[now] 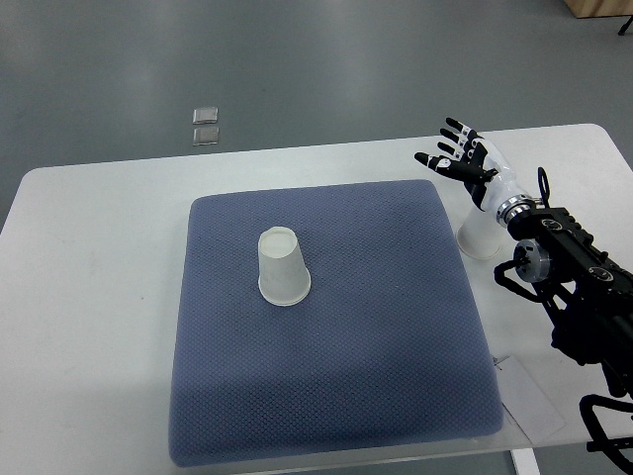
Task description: Stack paper cups
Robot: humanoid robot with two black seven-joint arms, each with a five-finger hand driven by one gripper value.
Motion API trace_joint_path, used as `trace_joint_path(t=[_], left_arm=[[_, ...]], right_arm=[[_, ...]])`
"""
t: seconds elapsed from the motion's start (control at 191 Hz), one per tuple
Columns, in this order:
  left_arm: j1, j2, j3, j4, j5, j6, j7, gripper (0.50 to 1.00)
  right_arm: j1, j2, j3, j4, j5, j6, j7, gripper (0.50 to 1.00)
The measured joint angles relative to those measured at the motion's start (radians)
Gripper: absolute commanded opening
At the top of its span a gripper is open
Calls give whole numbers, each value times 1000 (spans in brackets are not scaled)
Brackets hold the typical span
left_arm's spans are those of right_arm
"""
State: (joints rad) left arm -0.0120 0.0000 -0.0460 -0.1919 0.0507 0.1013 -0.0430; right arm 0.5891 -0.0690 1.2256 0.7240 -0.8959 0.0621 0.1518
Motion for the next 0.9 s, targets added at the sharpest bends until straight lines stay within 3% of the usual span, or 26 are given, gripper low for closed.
trace_joint_path(t=[0.902], left_arm=[[0,0,0,0,0,0,0,1000]], right_arm=[[11,-61,10,3,6,36,16,934]])
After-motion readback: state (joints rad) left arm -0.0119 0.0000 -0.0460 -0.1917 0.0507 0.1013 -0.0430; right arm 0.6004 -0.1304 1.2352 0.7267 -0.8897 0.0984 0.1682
